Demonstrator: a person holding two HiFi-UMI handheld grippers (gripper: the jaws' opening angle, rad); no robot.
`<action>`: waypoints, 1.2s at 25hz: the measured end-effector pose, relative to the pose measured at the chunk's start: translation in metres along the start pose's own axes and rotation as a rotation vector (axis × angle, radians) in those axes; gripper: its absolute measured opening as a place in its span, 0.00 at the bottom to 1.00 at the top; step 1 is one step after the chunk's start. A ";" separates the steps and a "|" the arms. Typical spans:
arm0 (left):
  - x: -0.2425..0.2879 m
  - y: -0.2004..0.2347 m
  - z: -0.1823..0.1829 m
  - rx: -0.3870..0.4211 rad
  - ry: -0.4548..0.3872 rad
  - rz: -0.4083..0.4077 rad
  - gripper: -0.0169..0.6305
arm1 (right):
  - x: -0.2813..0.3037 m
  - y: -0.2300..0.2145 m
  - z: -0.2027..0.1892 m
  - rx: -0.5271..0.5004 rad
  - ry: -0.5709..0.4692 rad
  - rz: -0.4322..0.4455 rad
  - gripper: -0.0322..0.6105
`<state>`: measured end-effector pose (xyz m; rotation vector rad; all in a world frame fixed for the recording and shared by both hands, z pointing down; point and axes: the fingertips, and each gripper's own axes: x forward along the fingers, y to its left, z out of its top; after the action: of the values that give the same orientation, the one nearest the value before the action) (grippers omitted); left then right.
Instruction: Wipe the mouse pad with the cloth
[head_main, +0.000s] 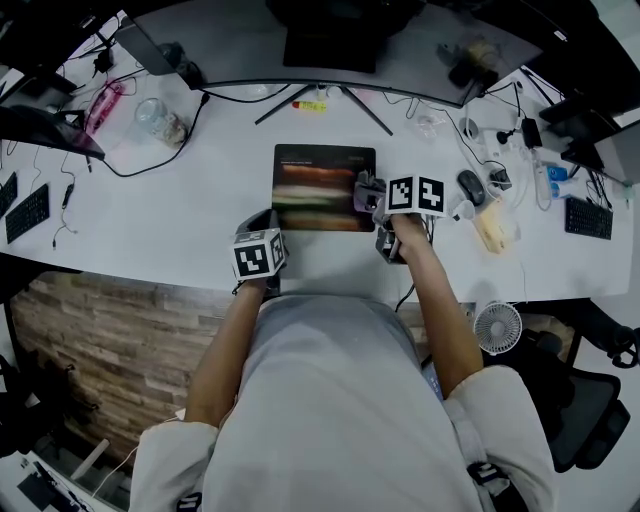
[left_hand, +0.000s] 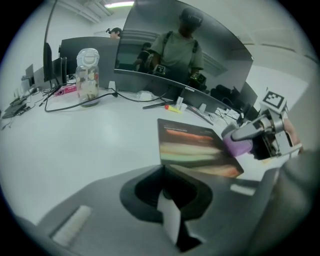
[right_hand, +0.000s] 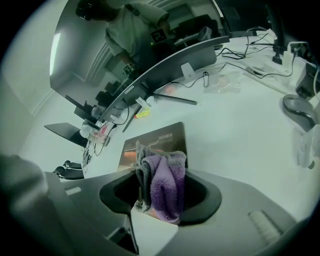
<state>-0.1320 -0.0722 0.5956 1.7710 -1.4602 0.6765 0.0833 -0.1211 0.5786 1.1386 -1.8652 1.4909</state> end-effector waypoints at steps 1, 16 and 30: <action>0.001 0.000 0.000 -0.001 -0.001 -0.003 0.03 | 0.003 0.007 -0.002 -0.004 0.004 0.011 0.38; 0.001 -0.001 0.001 0.023 0.003 -0.035 0.03 | 0.051 0.096 -0.043 -0.093 0.096 0.117 0.38; 0.002 0.000 0.002 0.001 0.015 -0.055 0.03 | 0.083 0.138 -0.062 -0.140 0.139 0.158 0.38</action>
<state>-0.1320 -0.0745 0.5962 1.7968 -1.3958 0.6613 -0.0841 -0.0801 0.5873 0.8196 -1.9652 1.4567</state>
